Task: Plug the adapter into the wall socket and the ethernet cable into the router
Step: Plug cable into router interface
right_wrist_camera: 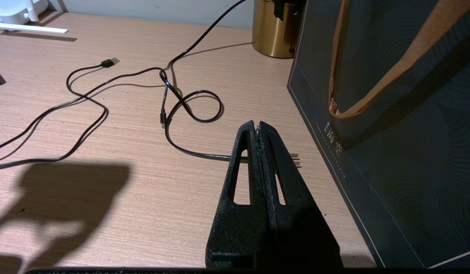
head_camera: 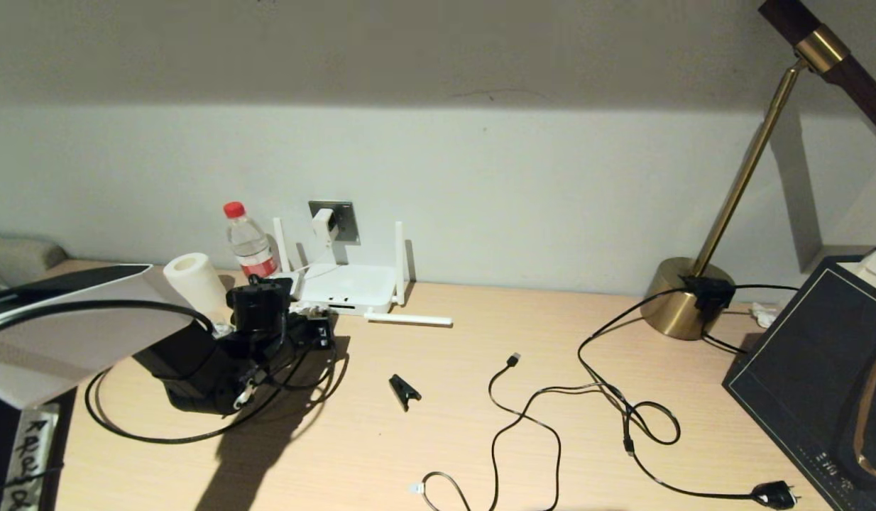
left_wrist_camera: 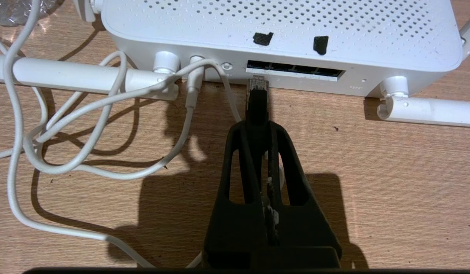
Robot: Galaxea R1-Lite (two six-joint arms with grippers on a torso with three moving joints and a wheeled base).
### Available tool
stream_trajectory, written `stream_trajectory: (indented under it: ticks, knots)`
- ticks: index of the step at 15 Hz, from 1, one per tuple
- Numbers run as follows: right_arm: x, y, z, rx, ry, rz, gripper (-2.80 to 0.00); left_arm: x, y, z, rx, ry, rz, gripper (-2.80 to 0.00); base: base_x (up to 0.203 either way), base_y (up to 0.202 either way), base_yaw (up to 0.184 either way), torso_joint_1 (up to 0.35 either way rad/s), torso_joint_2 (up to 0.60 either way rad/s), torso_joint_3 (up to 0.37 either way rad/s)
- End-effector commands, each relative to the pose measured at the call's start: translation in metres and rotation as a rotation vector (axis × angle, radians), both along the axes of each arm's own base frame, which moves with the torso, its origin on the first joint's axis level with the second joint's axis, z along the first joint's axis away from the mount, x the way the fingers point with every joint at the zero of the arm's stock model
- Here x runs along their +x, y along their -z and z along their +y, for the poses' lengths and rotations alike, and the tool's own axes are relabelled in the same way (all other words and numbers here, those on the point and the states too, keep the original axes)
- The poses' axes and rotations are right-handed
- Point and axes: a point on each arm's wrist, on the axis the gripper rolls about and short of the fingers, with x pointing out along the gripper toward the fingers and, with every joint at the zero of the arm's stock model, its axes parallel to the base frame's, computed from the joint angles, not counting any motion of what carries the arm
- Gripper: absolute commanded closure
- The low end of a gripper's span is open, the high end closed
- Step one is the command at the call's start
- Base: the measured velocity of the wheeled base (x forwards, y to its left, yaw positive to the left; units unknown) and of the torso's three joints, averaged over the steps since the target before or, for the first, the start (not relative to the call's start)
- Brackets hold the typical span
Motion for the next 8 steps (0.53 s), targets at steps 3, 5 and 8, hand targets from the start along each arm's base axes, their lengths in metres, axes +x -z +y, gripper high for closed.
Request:
stream_trajectory:
  ticks: [3,5,8]
  knots:
    - [0.0,0.0,0.0,-0.001,-0.001,0.0,0.0,0.0005,0.0001,-0.001,-0.002,0.003,-0.006,0.0,0.0,0.0,0.0,0.0,0.0,0.0]
    - [0.0,0.0,0.0,-0.001,-0.001,0.0,0.0,0.0003,0.0001,-0.0017,-0.003,0.007,-0.005,0.0,0.0,0.0,0.0,0.0,0.0,0.0]
    - [0.0,0.0,0.0,0.0,-0.001,0.0,0.0,0.0012,-0.0003,-0.0025,-0.003,0.009,-0.008,0.0,0.0,0.0,0.0,0.0,0.0,0.0]
